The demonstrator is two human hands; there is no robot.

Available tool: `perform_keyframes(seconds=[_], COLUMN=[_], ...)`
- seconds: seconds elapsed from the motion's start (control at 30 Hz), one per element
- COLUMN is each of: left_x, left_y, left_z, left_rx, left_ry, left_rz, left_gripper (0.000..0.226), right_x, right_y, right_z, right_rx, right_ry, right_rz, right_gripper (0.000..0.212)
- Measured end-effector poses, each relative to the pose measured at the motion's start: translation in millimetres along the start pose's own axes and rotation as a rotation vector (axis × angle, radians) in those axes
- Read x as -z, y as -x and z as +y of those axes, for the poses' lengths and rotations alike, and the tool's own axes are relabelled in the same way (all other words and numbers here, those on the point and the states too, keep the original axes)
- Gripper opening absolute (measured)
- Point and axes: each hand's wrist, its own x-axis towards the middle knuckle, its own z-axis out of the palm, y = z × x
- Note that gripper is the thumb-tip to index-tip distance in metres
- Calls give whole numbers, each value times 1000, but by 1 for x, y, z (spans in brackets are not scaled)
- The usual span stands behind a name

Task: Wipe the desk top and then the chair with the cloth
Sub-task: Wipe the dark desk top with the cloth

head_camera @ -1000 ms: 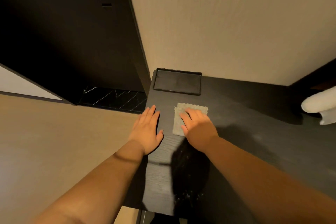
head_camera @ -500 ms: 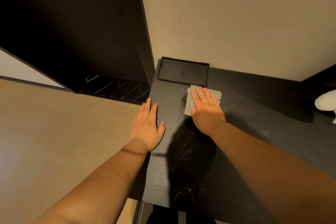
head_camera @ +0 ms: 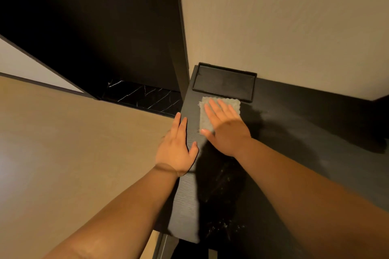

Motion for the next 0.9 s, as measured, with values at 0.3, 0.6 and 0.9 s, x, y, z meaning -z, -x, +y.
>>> perform_keyframes(seconds=[0.3, 0.6, 0.9], left_x=[0, -4, 1], left_y=[-2, 0, 1], left_z=[2, 0, 0], left_rx=[95, 93, 108], left_ry=[-8, 14, 67], left_rz=[-23, 33, 61], left_gripper=[97, 97, 94], right_x=[-2, 0, 4], right_y=[13, -52, -1], right_z=[7, -33, -2], right_rx=[-127, 118, -2], right_ry=[64, -13, 47], right_rz=[48, -22, 28], right_gripper=[82, 74, 76])
